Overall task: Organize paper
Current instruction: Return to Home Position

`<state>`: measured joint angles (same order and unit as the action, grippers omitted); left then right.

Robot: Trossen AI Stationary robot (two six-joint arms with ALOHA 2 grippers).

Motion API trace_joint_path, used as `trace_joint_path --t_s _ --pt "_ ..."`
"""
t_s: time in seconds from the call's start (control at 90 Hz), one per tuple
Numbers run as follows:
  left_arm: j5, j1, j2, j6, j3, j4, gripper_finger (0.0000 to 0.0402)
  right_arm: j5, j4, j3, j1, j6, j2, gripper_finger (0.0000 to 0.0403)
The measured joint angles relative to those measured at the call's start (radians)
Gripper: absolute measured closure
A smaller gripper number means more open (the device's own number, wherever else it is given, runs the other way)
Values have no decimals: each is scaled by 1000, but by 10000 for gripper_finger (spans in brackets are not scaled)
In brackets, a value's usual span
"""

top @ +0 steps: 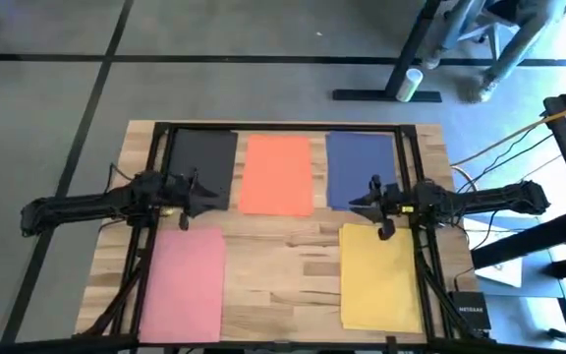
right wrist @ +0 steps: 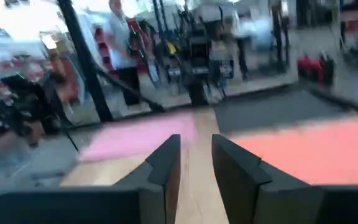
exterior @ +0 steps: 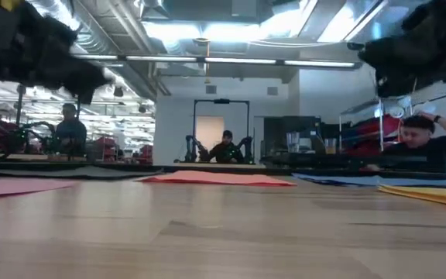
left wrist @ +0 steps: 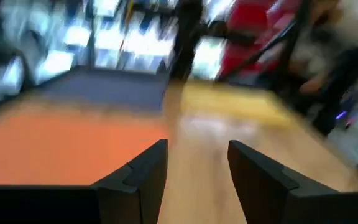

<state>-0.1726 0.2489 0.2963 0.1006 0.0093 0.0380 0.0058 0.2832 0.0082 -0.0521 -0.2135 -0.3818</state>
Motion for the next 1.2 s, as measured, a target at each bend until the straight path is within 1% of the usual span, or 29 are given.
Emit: trace_joint_path --t_s 0.078,0.156,0.267,0.4,0.5,0.589,0.667,0.733,0.789,0.844,0.911,1.033,1.2 --pt "0 -8 36 4 0 9 247 53 -117 0 0 -13 -4 322" --pt "-4 -18 51 -14 0 31 247 81 -178 0 0 -28 -20 322" --pt "2 -17 51 -26 0 45 247 52 -185 0 0 -29 -23 322" --pt "2 -17 50 -41 0 60 247 11 -214 0 0 49 -19 322" --pt "2 -17 51 -61 0 73 247 52 -221 0 1 64 11 322" --pt "-3 -17 48 -80 0 91 247 63 -178 0 2 86 68 322" --pt "-15 -17 44 -98 0 115 247 59 -143 0 2 124 147 322" --pt "-27 -17 38 -117 0 133 247 63 -179 0 2 146 236 322" --pt "-28 -17 35 -127 0 138 247 85 -256 0 2 145 317 322" --pt "-29 -17 26 -134 0 133 247 68 -261 0 2 144 382 322" --pt "-33 -17 16 -135 0 131 247 51 -246 1 1 147 377 322" --pt "-46 -16 -5 -141 0 131 247 77 -259 -1 2 142 343 322" --pt "-46 -16 -9 -134 0 96 247 87 -261 -1 1 132 344 322"
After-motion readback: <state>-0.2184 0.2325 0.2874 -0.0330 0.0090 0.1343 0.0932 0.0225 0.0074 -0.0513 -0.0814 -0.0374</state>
